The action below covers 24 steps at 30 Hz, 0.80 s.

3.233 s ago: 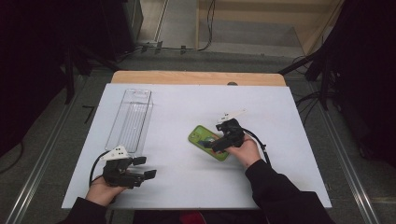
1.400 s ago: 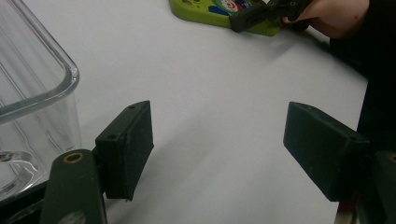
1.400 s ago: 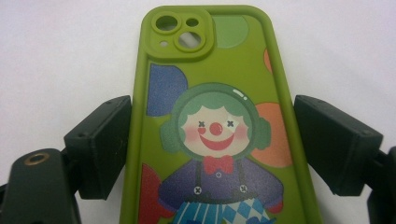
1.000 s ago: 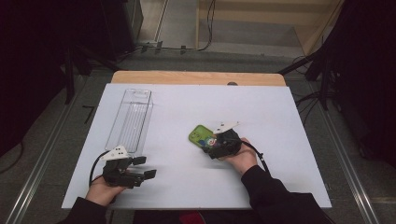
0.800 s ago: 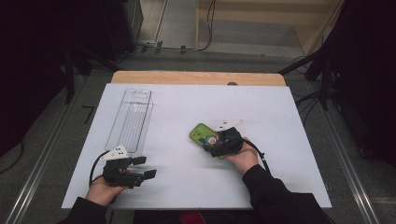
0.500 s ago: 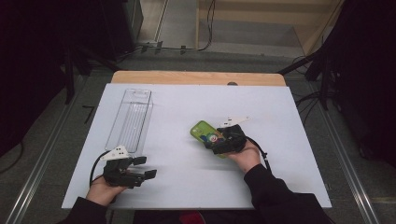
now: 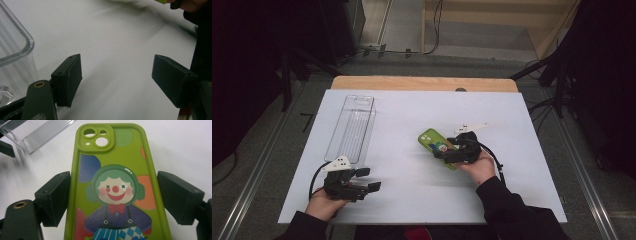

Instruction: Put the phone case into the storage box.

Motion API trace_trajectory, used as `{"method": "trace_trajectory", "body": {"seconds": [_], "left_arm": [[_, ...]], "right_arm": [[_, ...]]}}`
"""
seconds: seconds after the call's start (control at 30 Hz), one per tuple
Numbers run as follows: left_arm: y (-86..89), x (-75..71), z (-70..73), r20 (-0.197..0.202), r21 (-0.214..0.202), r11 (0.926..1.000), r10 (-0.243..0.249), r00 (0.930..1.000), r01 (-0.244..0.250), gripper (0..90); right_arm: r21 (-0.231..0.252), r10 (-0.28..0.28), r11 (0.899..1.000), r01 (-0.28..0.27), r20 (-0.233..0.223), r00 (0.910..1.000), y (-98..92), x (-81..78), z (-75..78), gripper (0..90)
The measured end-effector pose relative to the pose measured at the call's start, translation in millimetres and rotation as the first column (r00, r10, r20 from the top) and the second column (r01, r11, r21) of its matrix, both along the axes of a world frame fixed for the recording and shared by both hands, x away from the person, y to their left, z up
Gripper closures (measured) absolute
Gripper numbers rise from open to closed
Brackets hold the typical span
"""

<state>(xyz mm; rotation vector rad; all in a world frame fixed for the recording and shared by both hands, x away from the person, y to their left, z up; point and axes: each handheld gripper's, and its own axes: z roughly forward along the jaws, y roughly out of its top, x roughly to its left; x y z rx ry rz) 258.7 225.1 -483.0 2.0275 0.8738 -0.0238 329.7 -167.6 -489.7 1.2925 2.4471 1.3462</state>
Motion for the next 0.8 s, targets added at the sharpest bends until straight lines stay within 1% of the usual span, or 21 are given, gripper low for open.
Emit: {"method": "trace_trajectory", "body": {"seconds": [0.13, 0.2, 0.33, 0.37, 0.43, 0.67, 0.77, 0.8], "left_arm": [[-3.0, -0.4, 1.9, -0.014, -0.016, 0.9999, -0.002, 0.9999, 0.001, 24.6], [-4.4, -1.0, 2.3, -0.012, -0.015, 0.9999, -0.007, 0.9999, 0.007, 24.6], [-8.0, -2.3, 3.2, -0.005, -0.01, 0.9998, -0.019, 0.9998, 0.019, 24.5], [-8.6, -2.4, 3.5, -0.007, -0.011, 0.9997, -0.022, 0.9997, 0.022, 24.5], [-10.8, -2.1, 4.4, -0.011, -0.019, 0.9995, -0.024, 0.9997, 0.024, 24.3], [-18.2, -0.3, 9.9, -0.02, -0.037, 0.9992, -0.013, 0.9997, 0.012, 24.0], [-21.9, 1.3, 12.1, -0.038, -0.033, 0.9995, -0.006, 0.9993, 0.005, 24.0], [-23.3, 1.7, 13.0, -0.047, -0.028, 0.9996, 0.001, 0.9989, -0.003, 24.0]], "right_arm": [[0.022, -0.019, 1.0, 0.019, -0.011, 0.9998, -2.4, -6.2, 2.0, 14.2], [0.035, -0.03, 0.999, 0.031, -0.016, 0.9994, -3.3, -8.5, 3.3, 14.1], [0.042, -0.043, 0.998, 0.044, -0.023, 0.9988, -4.4, -13.2, 5.2, 14.2], [0.047, -0.044, 0.998, 0.045, -0.018, 0.9988, -5.1, -14.6, 5.3, 14.1], [0.057, -0.06, 0.996, 0.062, -0.027, 0.9978, -7.7, -17.9, 6.1, 14.1], [0.069, -0.086, 0.994, 0.088, -0.036, 0.9956, -12.1, -22.6, 5.6, 14.1], [0.065, -0.097, 0.993, 0.1, -0.041, 0.9944, -12.7, -25.5, 5.3, 14.2], [0.066, -0.099, 0.993, 0.102, -0.035, 0.9944, -12.6, -26.4, 5.3, 14.1]]}}
